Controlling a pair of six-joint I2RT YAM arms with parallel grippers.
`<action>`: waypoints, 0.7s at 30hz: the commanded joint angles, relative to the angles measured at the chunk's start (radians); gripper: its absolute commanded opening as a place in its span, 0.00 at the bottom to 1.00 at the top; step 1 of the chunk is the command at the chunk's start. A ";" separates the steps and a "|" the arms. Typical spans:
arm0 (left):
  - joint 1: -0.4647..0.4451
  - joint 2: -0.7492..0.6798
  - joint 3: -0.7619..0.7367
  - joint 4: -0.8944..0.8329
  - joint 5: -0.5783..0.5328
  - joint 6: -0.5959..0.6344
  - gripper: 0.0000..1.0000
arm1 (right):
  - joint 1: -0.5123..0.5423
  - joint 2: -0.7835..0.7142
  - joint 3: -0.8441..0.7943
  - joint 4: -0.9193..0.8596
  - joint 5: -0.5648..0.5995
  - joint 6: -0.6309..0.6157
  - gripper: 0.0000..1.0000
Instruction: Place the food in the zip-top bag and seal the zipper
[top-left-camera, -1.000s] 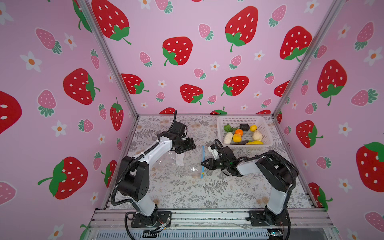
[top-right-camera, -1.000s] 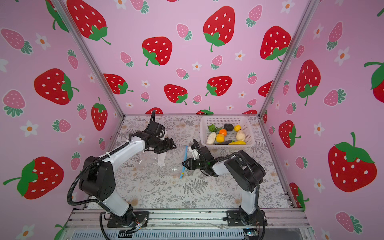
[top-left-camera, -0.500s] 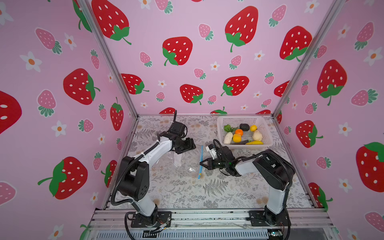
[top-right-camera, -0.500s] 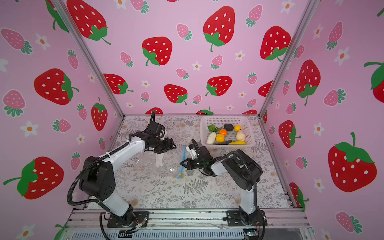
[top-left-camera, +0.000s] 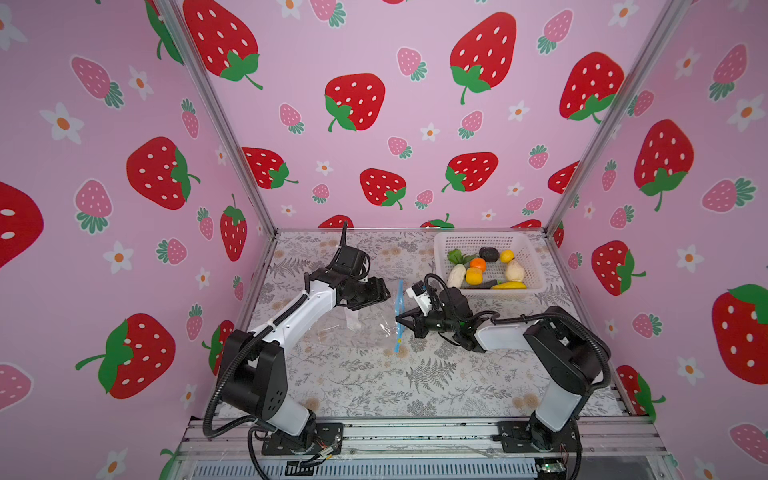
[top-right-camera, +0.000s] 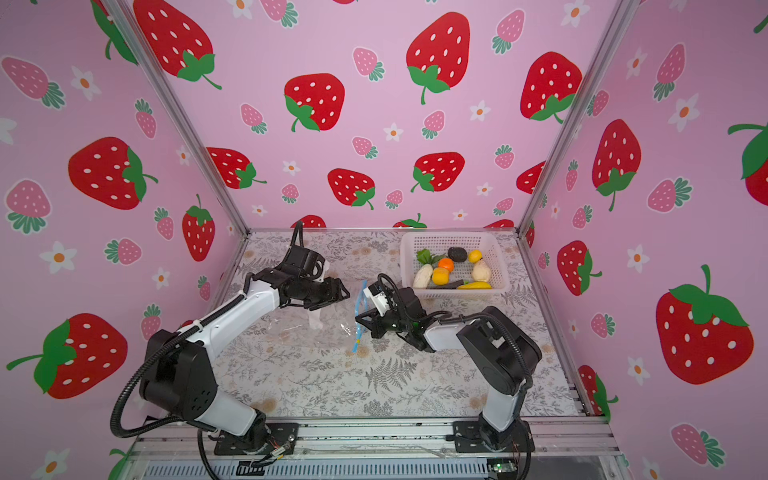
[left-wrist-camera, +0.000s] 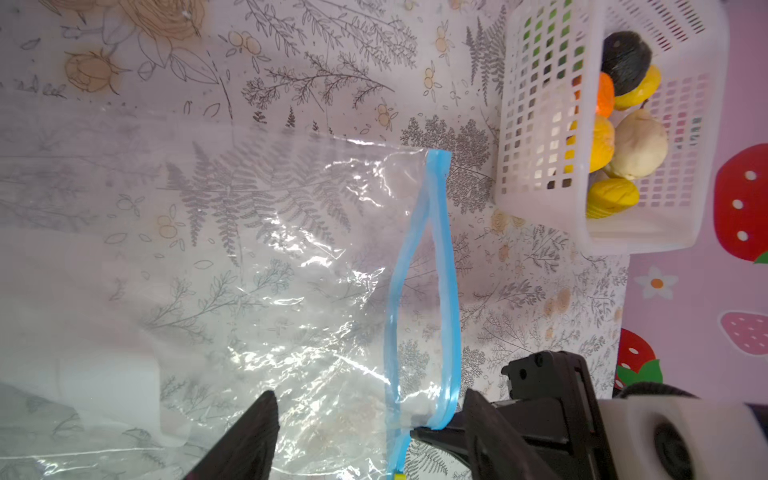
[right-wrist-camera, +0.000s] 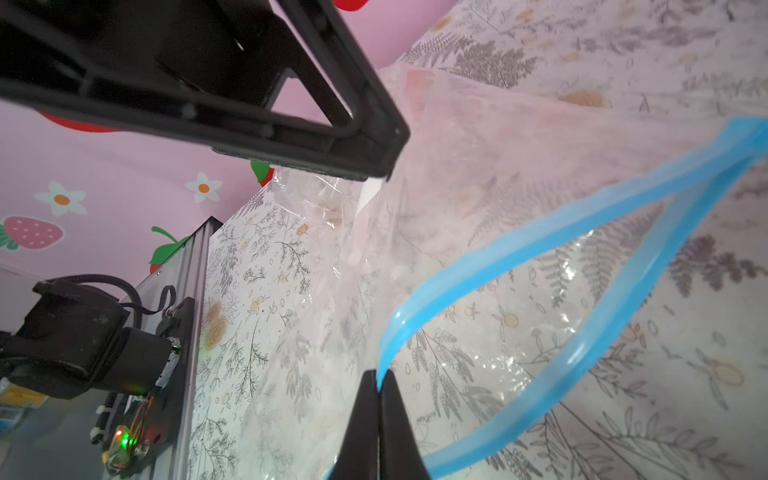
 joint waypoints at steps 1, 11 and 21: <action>-0.035 -0.055 -0.028 -0.022 -0.015 0.031 0.72 | 0.007 -0.014 0.004 0.008 -0.048 -0.161 0.00; -0.127 -0.136 -0.052 -0.045 -0.119 0.067 0.70 | 0.007 -0.030 0.052 -0.053 -0.136 -0.291 0.00; -0.191 -0.078 -0.021 -0.072 -0.180 0.092 0.63 | 0.007 -0.054 0.060 -0.045 -0.141 -0.314 0.00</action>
